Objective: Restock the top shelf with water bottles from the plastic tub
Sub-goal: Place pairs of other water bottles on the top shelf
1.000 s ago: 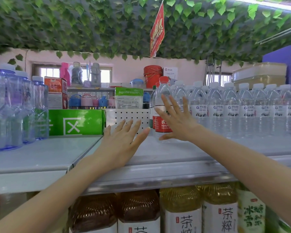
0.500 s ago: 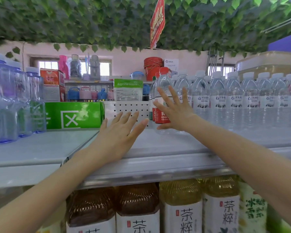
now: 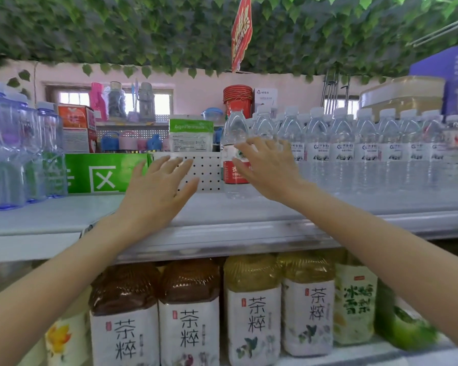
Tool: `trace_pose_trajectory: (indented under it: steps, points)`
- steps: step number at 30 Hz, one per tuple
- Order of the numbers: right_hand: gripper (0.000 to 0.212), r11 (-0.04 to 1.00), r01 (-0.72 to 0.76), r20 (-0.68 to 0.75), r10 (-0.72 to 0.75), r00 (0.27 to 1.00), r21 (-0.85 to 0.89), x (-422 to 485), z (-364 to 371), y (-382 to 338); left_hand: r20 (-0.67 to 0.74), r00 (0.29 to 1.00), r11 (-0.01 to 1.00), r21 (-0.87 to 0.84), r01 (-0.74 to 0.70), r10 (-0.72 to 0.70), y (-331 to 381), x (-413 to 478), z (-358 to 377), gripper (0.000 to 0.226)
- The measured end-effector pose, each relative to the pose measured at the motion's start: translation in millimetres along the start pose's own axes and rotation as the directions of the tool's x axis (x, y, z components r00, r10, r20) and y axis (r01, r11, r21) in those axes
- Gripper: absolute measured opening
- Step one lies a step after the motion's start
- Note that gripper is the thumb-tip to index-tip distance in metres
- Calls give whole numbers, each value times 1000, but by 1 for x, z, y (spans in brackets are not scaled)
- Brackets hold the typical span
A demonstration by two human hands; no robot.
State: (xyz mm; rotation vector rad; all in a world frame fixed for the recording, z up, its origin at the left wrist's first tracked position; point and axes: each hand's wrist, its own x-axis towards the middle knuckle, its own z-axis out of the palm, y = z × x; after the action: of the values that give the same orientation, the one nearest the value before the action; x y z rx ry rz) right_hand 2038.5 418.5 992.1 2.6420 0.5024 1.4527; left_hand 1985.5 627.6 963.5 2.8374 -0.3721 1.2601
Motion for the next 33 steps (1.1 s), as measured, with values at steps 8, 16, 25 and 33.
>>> trace_pose_trajectory:
  steps: [8, 16, 25, 33]
  points:
    - [55, 993, 53, -159, -36, 987, 103, -69, -27, 1, -170, 982, 990, 129, -61, 83, 52, -41, -19, 60]
    - [60, 996, 51, -10, -51, 999, 66, -144, -59, 1, -85, 988, 987, 107, -117, 126, 89, -82, -32, 58]
    - [77, 998, -58, 297, 47, 954, 29, -233, -98, -10, -12, 991, 990, 32, -136, 136, 120, -162, -34, 63]
    - [69, 995, -96, 463, 70, 884, 33, -331, -120, -27, 261, 960, 993, -69, -91, 106, 162, -248, -29, 81]
